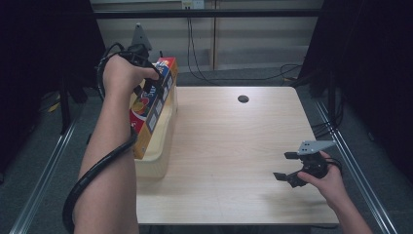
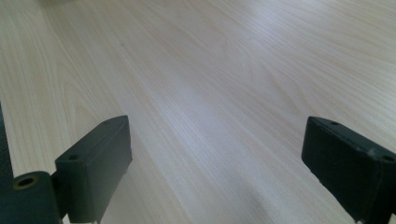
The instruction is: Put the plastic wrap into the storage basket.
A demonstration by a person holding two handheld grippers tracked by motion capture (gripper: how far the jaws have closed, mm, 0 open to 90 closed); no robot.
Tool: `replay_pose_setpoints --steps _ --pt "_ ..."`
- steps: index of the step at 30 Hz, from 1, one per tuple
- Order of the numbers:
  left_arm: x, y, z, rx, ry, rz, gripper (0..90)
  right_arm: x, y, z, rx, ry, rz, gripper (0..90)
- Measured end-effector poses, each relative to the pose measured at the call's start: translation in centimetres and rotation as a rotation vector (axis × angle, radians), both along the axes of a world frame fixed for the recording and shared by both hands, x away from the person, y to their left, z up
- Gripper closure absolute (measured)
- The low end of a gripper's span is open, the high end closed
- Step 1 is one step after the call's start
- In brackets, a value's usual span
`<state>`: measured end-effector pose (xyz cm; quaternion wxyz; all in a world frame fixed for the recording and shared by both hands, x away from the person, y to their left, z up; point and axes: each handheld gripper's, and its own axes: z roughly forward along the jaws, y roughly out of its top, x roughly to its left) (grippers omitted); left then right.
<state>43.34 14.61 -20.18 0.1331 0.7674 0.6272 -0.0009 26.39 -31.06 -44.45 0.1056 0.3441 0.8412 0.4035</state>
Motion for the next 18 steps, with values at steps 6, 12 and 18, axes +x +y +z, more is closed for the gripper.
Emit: replay_pose_setpoints --steps 6,12,18 --pt "-0.3 0.7 0.0 0.001 -0.004 0.024 41.0 0.0 0.0 0.1 -0.003 -0.004 -0.002 8.4" --pt "-0.5 1.3 0.2 -0.007 0.001 0.031 41.0 0.0 0.1 0.0 -0.003 0.001 0.001 8.4" --pt "-0.8 2.0 0.2 -0.008 -0.004 0.048 41.0 0.0 0.1 0.1 -0.003 -0.006 0.004 8.4"
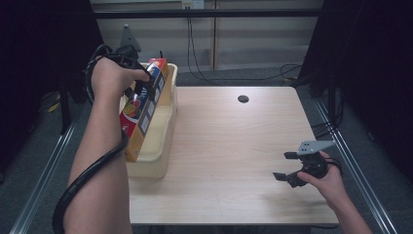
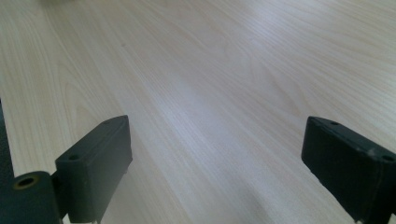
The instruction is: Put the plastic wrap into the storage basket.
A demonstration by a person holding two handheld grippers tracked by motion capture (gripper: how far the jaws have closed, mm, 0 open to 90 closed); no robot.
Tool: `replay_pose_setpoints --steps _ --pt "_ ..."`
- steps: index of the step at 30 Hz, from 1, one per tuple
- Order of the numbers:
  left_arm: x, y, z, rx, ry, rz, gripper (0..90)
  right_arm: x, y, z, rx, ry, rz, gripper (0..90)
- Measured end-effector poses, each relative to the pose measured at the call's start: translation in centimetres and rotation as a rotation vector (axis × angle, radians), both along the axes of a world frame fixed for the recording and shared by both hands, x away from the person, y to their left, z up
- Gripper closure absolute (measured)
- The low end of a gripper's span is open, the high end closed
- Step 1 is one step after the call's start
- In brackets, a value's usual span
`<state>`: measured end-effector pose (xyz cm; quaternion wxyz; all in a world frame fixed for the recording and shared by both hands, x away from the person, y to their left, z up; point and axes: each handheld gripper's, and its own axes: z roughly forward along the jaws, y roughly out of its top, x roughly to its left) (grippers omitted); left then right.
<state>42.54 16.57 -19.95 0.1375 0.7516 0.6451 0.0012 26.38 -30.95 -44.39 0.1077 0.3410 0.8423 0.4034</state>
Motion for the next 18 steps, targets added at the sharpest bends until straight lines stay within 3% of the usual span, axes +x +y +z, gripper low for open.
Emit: replay_pose_setpoints --steps 18 --pt "-0.6 1.6 -0.8 0.011 0.0 0.056 40.9 -0.1 0.1 0.1 -0.001 0.0 -0.007 8.5"
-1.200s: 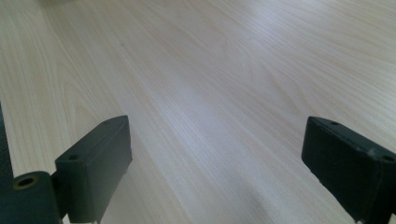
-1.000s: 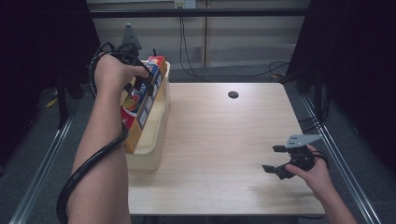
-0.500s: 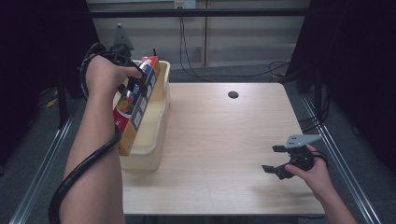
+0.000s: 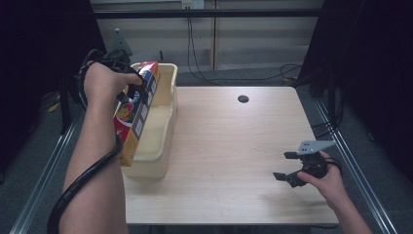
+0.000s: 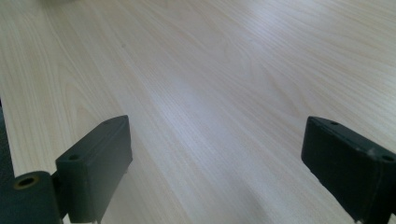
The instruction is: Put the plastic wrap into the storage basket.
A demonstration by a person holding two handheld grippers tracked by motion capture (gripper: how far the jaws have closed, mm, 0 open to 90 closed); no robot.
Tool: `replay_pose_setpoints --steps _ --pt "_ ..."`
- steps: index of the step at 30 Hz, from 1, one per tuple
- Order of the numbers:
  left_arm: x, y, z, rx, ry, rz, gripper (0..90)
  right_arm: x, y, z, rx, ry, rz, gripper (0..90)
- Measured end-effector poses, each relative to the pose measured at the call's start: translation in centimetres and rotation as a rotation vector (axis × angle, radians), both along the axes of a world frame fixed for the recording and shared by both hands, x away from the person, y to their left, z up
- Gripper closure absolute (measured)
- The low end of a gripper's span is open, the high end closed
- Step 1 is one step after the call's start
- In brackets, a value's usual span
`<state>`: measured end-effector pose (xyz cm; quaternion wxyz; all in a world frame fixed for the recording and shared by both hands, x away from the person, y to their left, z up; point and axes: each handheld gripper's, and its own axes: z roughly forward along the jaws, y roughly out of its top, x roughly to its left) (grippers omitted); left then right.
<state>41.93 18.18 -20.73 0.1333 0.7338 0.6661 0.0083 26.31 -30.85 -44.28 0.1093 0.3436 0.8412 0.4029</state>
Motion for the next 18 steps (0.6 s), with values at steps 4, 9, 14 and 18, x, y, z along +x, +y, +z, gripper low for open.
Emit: replay_pose_setpoints --steps 4,9,14,18 --pt "-0.1 0.2 -0.5 0.002 0.004 0.005 40.9 0.0 0.0 0.0 0.004 -0.003 0.002 8.6" --pt "0.0 0.3 -1.2 0.012 0.017 0.009 40.9 0.0 0.0 0.0 0.004 -0.003 0.002 8.5" --pt "-0.1 0.3 -1.9 0.007 0.028 0.003 40.9 0.0 0.0 0.1 0.003 -0.005 0.003 8.6" --pt "-0.2 0.4 -2.4 0.001 0.023 0.0 40.8 0.0 0.0 0.0 0.003 -0.008 0.006 8.6"
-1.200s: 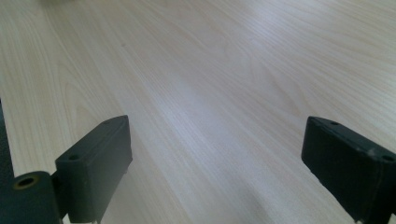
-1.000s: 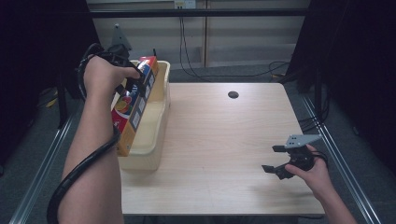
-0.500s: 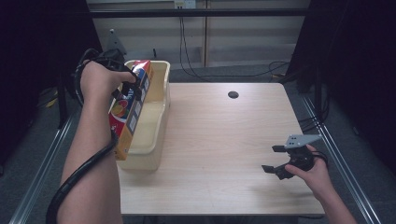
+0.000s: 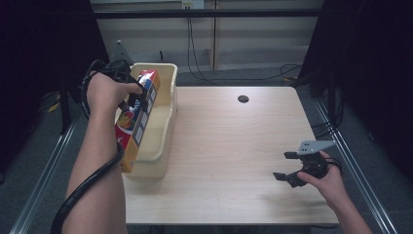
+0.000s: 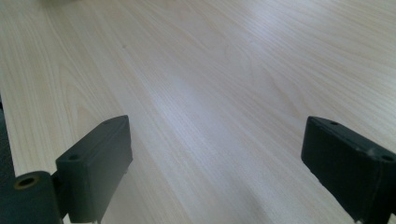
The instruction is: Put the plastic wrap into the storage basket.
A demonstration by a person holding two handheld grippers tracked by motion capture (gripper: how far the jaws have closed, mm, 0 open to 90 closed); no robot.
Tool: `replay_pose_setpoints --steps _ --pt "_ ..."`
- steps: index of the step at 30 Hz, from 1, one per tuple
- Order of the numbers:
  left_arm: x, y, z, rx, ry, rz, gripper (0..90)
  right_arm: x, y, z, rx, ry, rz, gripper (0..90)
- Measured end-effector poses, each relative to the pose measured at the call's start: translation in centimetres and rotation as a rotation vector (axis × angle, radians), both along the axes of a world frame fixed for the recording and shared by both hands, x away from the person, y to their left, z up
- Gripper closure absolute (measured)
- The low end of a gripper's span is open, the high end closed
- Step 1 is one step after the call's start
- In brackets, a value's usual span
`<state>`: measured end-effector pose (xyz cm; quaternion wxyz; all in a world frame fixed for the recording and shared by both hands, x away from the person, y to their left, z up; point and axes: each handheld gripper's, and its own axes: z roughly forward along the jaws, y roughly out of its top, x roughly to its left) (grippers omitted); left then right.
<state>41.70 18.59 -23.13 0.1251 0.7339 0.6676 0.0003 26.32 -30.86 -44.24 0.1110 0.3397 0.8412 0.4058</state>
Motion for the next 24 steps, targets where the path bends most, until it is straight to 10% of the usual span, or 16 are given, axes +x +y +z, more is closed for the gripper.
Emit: replay_pose_setpoints --steps 24 --pt "-0.1 0.8 -3.7 -0.01 0.045 -0.007 40.8 0.0 0.3 -0.1 -0.005 0.005 0.001 8.6"
